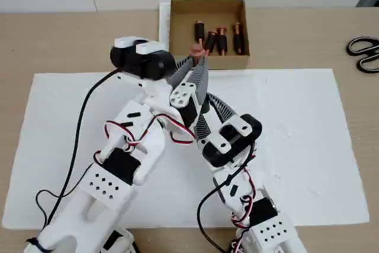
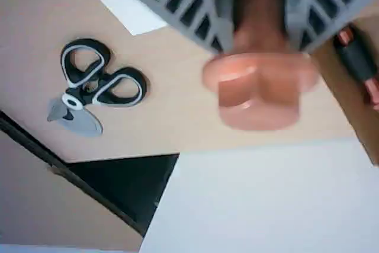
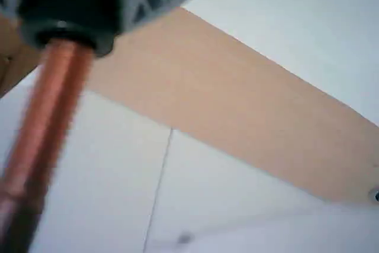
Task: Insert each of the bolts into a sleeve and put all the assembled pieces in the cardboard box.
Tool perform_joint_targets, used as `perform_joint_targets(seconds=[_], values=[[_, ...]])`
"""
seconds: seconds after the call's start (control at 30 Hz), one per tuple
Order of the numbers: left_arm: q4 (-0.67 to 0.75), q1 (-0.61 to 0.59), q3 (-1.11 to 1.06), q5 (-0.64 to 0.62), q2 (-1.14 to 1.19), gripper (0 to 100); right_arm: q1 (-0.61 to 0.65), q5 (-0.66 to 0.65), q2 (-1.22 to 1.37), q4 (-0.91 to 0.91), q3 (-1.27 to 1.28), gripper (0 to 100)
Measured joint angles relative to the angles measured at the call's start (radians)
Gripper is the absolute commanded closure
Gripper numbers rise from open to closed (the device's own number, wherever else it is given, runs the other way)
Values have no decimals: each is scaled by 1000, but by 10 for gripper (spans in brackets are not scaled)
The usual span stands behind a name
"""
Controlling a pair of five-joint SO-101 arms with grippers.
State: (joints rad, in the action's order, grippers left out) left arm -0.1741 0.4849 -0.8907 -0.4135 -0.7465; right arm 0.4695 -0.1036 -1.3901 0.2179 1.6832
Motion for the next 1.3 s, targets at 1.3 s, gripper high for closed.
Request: perform_joint_targets(seconds=[1.3], values=[[-80,31,-83,-9,-5,994,-5,55,2,-9,0,995]])
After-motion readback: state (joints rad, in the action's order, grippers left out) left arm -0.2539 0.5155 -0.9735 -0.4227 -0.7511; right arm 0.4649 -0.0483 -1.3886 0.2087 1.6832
